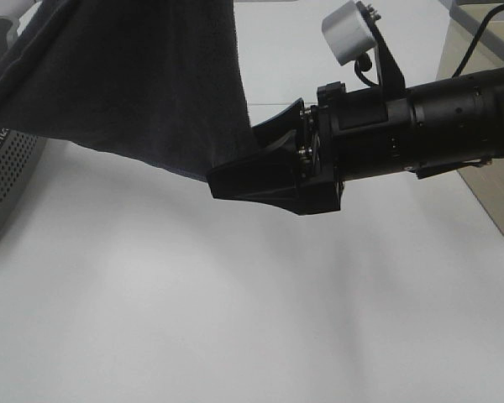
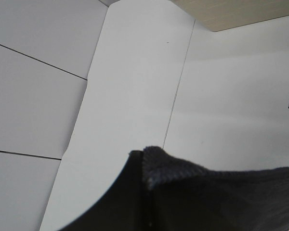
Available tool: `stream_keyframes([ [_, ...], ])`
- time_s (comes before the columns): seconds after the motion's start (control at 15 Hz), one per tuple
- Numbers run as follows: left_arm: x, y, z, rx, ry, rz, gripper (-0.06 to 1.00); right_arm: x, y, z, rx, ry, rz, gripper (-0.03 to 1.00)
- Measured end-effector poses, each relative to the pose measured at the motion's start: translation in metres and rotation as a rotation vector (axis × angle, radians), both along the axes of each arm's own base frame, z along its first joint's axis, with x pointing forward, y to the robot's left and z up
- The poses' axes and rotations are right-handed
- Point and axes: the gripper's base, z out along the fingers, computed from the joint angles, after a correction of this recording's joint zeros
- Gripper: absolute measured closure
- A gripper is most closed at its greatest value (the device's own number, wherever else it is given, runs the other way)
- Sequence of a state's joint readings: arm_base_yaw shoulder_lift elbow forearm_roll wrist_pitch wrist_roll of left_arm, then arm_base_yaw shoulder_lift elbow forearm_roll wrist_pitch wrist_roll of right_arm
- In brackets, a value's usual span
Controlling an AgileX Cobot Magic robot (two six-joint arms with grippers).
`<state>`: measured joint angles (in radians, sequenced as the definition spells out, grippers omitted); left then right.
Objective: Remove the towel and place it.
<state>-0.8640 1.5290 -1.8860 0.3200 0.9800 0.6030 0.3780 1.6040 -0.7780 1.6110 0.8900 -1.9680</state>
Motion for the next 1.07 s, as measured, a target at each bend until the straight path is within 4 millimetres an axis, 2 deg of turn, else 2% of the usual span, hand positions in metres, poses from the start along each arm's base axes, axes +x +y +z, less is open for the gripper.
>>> stream_keyframes([
  [0.07, 0.0, -0.001, -0.001, -0.001, 0.003, 0.002, 0.94, 0.0, 0.0, 0.0, -0.004, 0.0, -0.005, 0.34],
  [0.13, 0.002, -0.002, -0.003, -0.002, 0.011, 0.003, 0.94, 0.002, -0.001, -0.002, -0.018, -0.005, -0.027, 0.44],
  [0.33, 0.001, -0.004, -0.004, -0.013, 0.033, -0.006, 0.94, 0.008, 0.0, 0.002, 0.027, 0.017, -0.098, 0.61],
  [0.6, -0.001, -0.005, -0.005, -0.032, 0.056, -0.019, 0.94, 0.01, -0.001, 0.002, 0.028, 0.021, -0.129, 0.74],
  [0.73, -0.002, -0.006, -0.005, -0.041, 0.068, -0.025, 0.94, 0.01, -0.001, 0.002, 0.026, 0.041, -0.131, 0.95],
  [0.93, -0.002, -0.007, -0.005, -0.044, 0.072, -0.027, 0.94, 0.01, -0.001, 0.002, 0.028, 0.051, -0.137, 0.95],
  [1.07, -0.002, -0.007, -0.005, -0.043, 0.074, -0.027, 0.94, 0.016, -0.004, 0.001, 0.007, 0.137, -0.252, 0.95],
])
